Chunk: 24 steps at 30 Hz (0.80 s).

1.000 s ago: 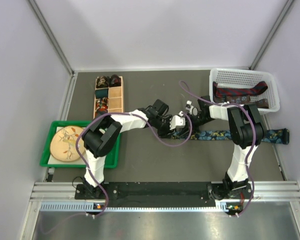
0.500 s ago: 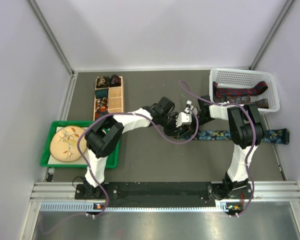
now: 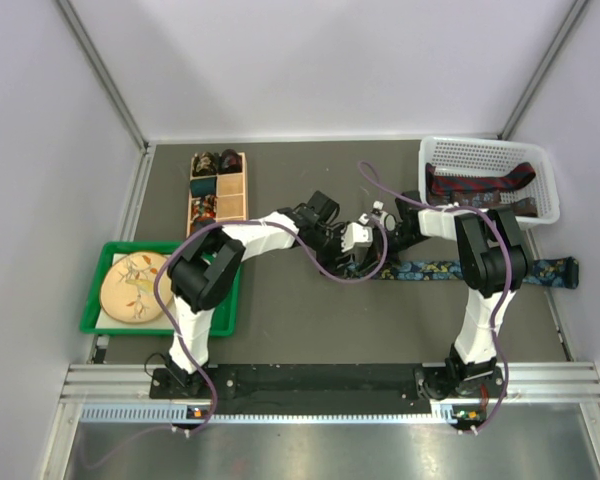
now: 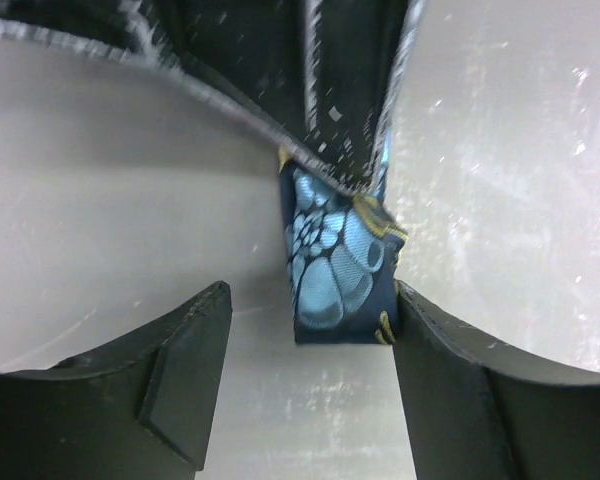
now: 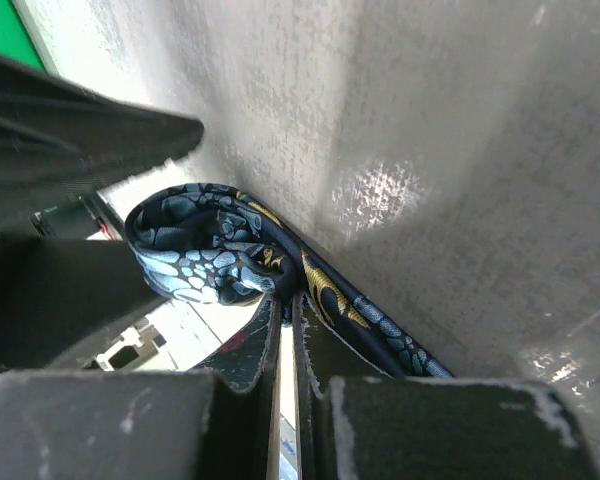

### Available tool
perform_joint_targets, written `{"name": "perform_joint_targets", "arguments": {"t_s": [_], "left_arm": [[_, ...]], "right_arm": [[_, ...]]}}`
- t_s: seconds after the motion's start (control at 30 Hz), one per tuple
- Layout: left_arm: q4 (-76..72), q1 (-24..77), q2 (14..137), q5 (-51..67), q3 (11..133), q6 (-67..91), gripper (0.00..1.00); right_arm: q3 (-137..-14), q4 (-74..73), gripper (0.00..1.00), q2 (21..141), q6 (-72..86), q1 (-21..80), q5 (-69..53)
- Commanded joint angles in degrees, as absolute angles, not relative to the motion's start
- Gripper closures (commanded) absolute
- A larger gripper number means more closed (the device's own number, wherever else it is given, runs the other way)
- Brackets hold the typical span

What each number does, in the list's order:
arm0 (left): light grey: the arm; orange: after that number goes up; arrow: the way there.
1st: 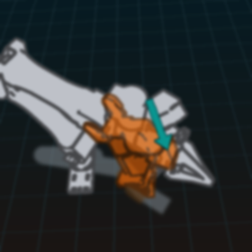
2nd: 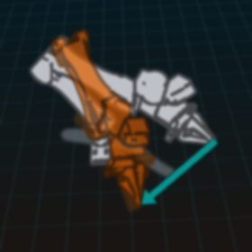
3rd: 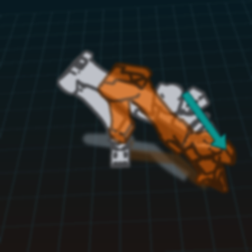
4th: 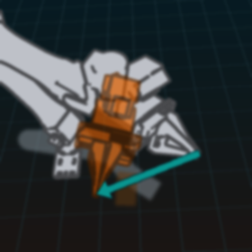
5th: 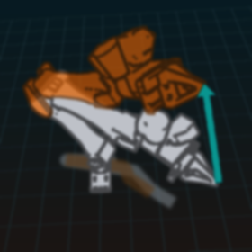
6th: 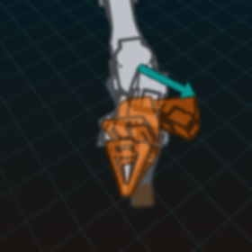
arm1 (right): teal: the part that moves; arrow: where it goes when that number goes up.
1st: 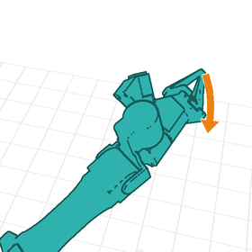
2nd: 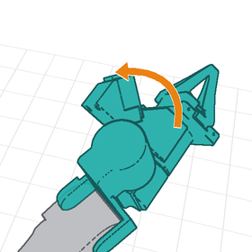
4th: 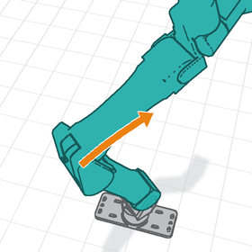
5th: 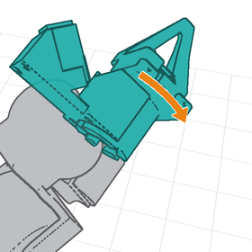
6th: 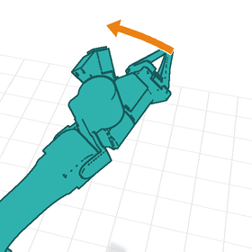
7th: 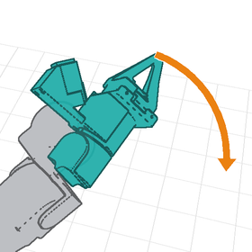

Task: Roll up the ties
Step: Roll the tie at the center of the board.

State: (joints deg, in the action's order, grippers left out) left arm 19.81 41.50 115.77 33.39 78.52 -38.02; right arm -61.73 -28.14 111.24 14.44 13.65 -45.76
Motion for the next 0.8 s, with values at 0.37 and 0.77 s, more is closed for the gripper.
{"name": "perform_joint_targets", "arguments": {"t_s": [0.37, 0.77], "left_arm": [[17.1, 43.9, 116.2, 33.7, 79.5, -37.2, 0.24], [20.0, 43.9, 118.4, 28.2, 79.0, -41.9, 0.39]], "right_arm": [[-62.2, -28.2, 1.00, 112.8, 12.3, 13.6, -39.3], [-62.1, -28.1, 1.00, 112.9, 11.9, 13.5, -39.5]]}}
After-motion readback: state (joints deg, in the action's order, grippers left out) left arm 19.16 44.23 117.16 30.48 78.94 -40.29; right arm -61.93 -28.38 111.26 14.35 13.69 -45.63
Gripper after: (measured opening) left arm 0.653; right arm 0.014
